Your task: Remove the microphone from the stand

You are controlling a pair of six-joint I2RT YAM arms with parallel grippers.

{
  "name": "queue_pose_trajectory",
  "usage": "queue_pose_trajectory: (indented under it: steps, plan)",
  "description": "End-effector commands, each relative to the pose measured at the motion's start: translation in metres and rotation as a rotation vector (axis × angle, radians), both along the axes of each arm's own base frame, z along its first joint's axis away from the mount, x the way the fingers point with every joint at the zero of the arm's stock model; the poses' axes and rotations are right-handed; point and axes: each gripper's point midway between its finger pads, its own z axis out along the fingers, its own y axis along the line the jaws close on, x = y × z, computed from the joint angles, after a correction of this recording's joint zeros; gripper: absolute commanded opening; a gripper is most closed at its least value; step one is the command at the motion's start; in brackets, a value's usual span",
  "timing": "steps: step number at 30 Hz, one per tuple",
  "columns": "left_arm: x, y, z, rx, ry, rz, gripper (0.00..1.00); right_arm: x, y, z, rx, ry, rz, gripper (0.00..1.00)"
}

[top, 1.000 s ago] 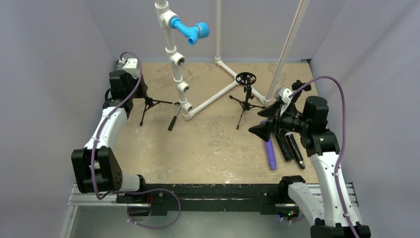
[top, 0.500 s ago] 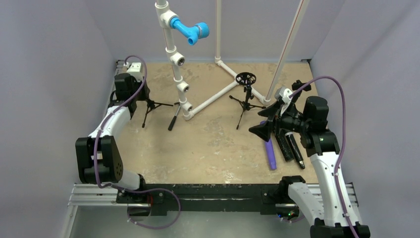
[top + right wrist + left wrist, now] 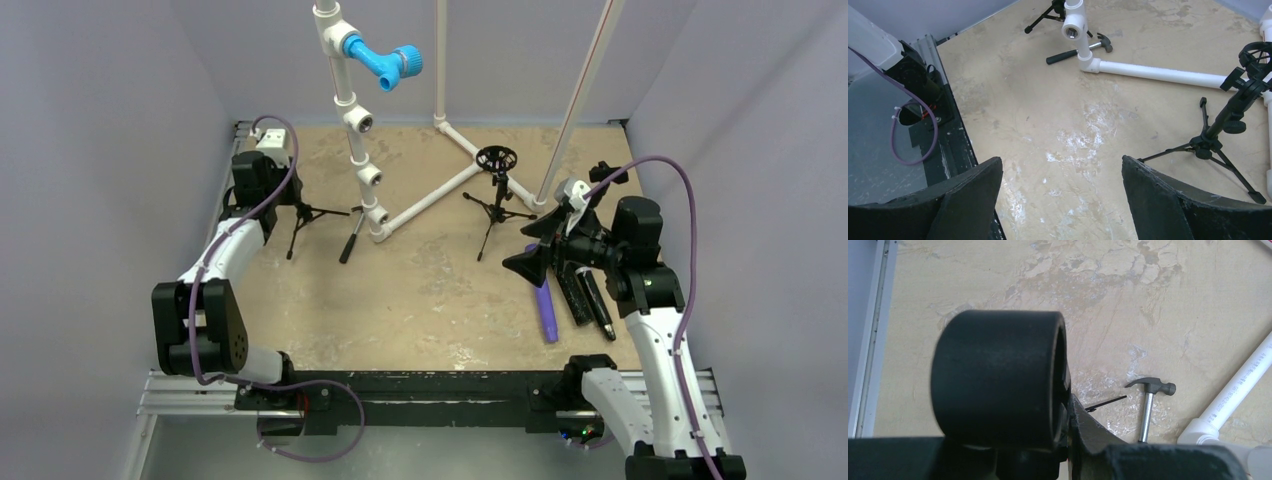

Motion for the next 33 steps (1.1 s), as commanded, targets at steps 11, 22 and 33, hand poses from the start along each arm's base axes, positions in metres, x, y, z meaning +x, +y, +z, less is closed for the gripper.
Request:
queue_pose_trajectory:
  steps: [11,22,33]
  plan:
    - [0.0,0.007,0.047,0.044,-0.149,0.022,0.0,0.001,0.0,0.003,0.007,-0.036,-0.004,0.88]
    - [-0.027,0.006,0.077,0.126,-0.194,-0.031,0.0,0.002,-0.001,0.002,0.006,-0.03,-0.01,0.88]
    - [-0.138,-0.051,0.068,0.13,-0.048,-0.432,0.0,0.009,0.0,0.002,0.01,-0.017,-0.007,0.89]
